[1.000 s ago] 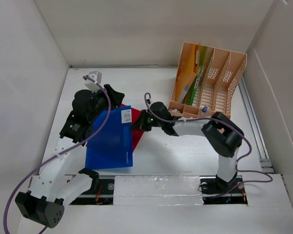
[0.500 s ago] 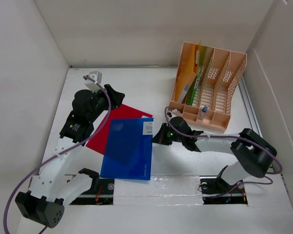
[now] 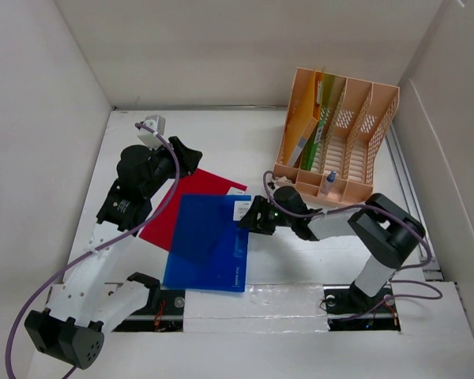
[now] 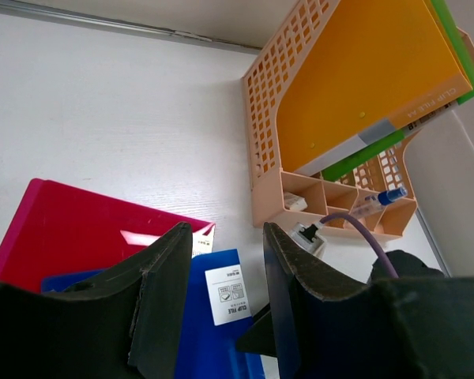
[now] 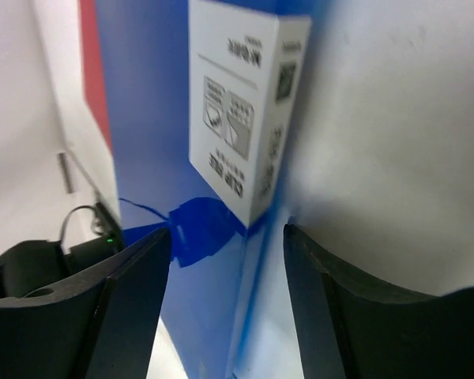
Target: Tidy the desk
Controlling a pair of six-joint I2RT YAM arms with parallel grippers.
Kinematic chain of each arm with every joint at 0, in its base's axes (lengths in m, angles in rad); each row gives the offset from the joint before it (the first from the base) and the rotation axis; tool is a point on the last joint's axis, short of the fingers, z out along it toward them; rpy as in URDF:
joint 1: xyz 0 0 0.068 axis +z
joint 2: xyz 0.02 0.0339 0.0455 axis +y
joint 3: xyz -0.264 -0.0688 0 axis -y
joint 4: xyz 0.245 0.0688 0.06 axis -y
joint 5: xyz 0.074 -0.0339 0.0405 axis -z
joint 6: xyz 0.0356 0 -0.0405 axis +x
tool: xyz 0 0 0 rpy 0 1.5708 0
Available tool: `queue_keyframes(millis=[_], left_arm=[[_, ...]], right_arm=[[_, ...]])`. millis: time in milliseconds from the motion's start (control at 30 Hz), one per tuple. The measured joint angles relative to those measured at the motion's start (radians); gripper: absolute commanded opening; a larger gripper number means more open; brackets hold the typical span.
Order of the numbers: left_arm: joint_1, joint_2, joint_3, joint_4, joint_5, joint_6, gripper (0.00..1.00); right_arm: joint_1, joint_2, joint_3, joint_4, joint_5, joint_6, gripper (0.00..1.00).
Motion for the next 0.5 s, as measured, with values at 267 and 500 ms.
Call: queue_keyframes(millis=[267,500], left_arm=[[0.000,0.005,0.000,0.000,0.000,0.000,0.37],[0.000,0.013,0.000,0.000,-0.001,0.000,0.37]], right_arm=[[-0.065,0.179,0.001,0.307,-0.205,0.064,0.64],[-0.069,0.266,0.010,0.443,-0.274,0.091,0.43]])
